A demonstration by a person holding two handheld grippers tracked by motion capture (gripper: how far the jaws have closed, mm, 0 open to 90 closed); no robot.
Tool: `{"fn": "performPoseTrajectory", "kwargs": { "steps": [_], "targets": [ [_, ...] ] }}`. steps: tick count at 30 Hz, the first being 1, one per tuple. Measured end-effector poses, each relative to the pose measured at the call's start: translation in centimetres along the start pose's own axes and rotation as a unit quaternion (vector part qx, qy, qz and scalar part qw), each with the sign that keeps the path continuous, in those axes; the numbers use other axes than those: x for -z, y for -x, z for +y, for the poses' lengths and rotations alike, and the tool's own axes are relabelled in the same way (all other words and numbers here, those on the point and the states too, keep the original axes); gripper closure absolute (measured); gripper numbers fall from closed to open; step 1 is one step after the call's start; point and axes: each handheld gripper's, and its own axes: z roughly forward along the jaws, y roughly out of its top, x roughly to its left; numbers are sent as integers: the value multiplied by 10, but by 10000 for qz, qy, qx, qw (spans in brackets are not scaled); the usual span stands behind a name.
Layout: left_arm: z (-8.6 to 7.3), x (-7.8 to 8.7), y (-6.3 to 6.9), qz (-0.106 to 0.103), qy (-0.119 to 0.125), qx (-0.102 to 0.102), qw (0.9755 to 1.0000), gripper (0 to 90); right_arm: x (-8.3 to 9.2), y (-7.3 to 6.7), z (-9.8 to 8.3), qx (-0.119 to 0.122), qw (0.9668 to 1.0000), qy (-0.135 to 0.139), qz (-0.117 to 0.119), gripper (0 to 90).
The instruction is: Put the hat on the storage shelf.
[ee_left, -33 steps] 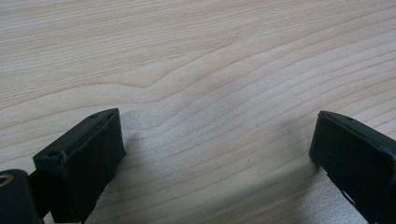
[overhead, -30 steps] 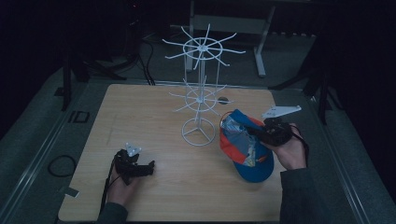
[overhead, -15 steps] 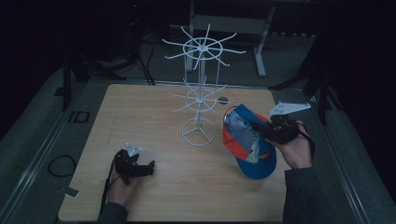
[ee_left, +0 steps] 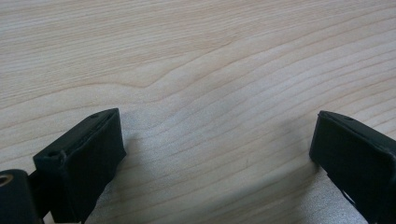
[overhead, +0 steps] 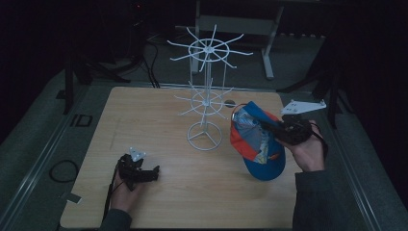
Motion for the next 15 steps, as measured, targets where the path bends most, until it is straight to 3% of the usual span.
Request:
{"fn": "performPoseTrajectory", "kwargs": {
  "steps": [15],
  "targets": [
    [0,0,0,-3,2,-6,10000,34,8,2,10,20,9996,294,23,887]
  ]
}}
